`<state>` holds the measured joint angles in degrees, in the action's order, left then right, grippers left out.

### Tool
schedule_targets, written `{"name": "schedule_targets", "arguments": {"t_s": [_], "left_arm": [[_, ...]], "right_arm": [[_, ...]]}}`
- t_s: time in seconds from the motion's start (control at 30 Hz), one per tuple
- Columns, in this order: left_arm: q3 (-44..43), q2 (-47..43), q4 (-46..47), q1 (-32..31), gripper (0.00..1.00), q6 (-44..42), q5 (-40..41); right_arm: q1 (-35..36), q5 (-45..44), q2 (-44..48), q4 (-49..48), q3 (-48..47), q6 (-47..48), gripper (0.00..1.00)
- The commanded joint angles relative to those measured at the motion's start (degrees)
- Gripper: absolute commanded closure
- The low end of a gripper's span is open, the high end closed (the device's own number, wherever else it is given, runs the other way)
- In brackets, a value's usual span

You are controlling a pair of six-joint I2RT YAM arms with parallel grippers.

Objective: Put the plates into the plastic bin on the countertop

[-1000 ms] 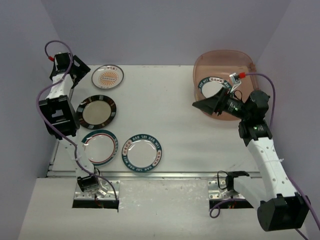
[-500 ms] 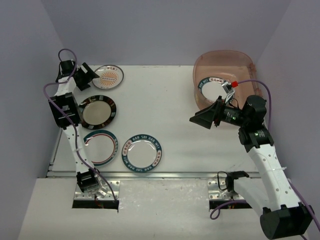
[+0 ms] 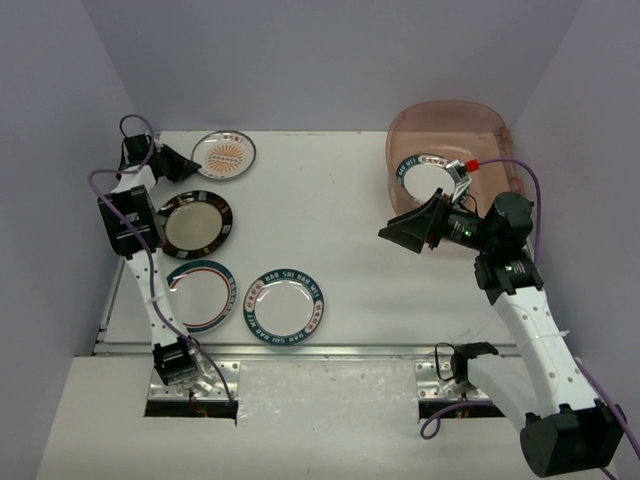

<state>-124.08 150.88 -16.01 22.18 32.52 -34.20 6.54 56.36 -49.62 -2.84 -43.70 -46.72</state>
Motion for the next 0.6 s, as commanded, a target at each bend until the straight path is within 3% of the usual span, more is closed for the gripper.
{"name": "schedule_targets", "arguments": {"t_s": [0.0, 0.1, 0.33, 0.57], "left_arm": [[17.7, -17.5, 12.3, -2.2, 1.00, 4.9, 1.3], [28.2, -31.3, 19.2, -6.1, 1.00, 4.9, 0.6], [41.7, -51.1, 22.9, -16.0, 1.00, 6.3, -1.8], [51.4, -62.7, 24.3, -27.1, 1.00, 6.5, -5.2]], "right_arm": [[0.1, -2.9, -1.5, -23.7, 6.2, -16.0, 0.01], [0.2, -1.6, -6.0, -33.3, 5.9, -22.2, 0.01], [0.7, -7.5, -20.4, -1.4, -15.0, 2.7, 0.01], [0.7, -12.9, -37.5, 14.2, -35.4, 12.7, 0.01]]}}
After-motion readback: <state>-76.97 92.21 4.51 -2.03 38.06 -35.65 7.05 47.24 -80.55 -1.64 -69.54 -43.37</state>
